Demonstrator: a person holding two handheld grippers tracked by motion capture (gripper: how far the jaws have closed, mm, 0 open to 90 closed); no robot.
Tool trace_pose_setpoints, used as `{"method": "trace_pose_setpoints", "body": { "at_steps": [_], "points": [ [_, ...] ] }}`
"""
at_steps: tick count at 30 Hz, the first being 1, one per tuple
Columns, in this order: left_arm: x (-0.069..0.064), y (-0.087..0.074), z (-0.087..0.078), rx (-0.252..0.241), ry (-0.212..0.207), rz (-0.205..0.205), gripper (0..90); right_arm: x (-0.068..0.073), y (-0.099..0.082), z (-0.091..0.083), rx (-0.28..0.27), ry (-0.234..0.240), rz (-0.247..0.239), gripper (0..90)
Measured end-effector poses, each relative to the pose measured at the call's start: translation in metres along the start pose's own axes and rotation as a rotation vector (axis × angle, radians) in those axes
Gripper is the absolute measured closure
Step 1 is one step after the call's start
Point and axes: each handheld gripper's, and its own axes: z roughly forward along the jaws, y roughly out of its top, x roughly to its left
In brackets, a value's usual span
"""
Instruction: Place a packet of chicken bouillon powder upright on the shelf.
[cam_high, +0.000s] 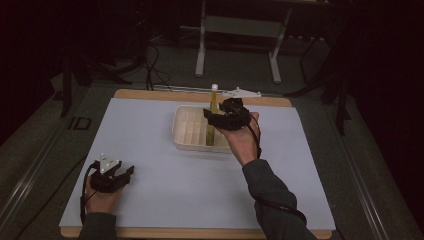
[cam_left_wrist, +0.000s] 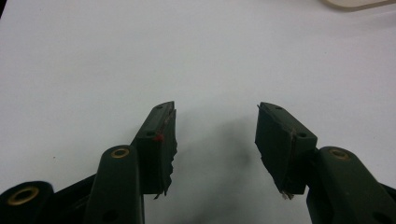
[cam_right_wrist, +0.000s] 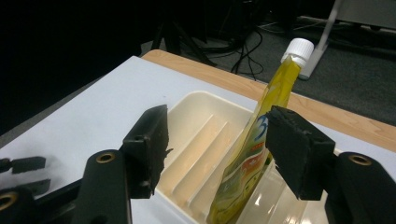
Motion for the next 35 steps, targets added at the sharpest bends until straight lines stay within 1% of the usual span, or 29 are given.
{"method": "trace_pose_setpoints", "body": {
  "at_steps": [4,6,8,10,11,12,14,16,17,19,21,22,25,29,31,35],
  "points": [
    [0.000,0.000,0.000,0.001,0.000,0.001,48.2,0.002,-0.001,-0.006,0.000,0.009,-0.014,39.4],
    [0.000,0.000,0.000,-0.001,0.001,-0.001,48.3,0.002,-0.003,-0.012,-0.002,0.016,-0.026,41.3],
    [0.000,0.000,0.000,-0.001,0.001,0.000,48.3,0.002,-0.004,-0.016,-0.007,0.016,-0.029,43.5],
    [0.000,0.000,0.000,-0.001,0.001,0.000,48.3,0.002,-0.006,-0.018,-0.004,0.010,-0.032,43.5],
    [0.000,0.000,-0.001,-0.003,0.001,0.000,48.3,0.002,-0.006,-0.018,-0.004,0.010,-0.032,45.1],
    [0.000,0.000,-0.001,-0.004,0.001,-0.001,48.3,0.000,-0.009,-0.024,-0.002,0.012,-0.020,47.3],
    [0.000,0.000,-0.001,-0.004,0.001,-0.003,48.3,-0.002,-0.013,-0.029,-0.011,0.010,-0.018,49.7],
    [0.000,0.000,-0.001,-0.005,0.002,-0.005,48.3,-0.005,-0.018,-0.034,-0.018,0.007,-0.011,54.5],
    [0.000,0.000,-0.001,-0.007,0.002,-0.006,48.2,-0.006,-0.020,-0.037,-0.023,-0.002,-0.007,58.5],
    [0.000,0.000,-0.001,-0.005,0.003,-0.006,48.3,-0.009,-0.026,-0.042,-0.024,-0.033,-0.001,69.2],
    [0.000,0.000,-0.001,-0.006,0.004,-0.005,48.3,-0.013,-0.033,-0.045,-0.015,-0.041,0.011,77.2],
    [0.000,0.000,-0.001,-0.006,0.005,-0.005,48.3,-0.015,-0.037,-0.046,-0.012,-0.045,0.013,79.1],
    [0.000,0.000,-0.001,-0.007,0.006,-0.007,48.3,-0.020,-0.048,-0.047,0.000,-0.049,0.025,83.9],
    [0.000,0.000,-0.001,-0.006,0.011,-0.007,48.3,-0.025,-0.059,-0.047,0.021,-0.065,0.024,89.6],
    [0.000,0.000,-0.001,-0.005,0.015,-0.009,48.0,-0.031,-0.069,-0.045,0.040,-0.073,0.033,90.0],
    [0.002,0.000,0.000,-0.003,0.038,-0.034,46.3,-0.039,-0.087,-0.043,0.067,-0.088,0.047,90.0]
  ]
}}
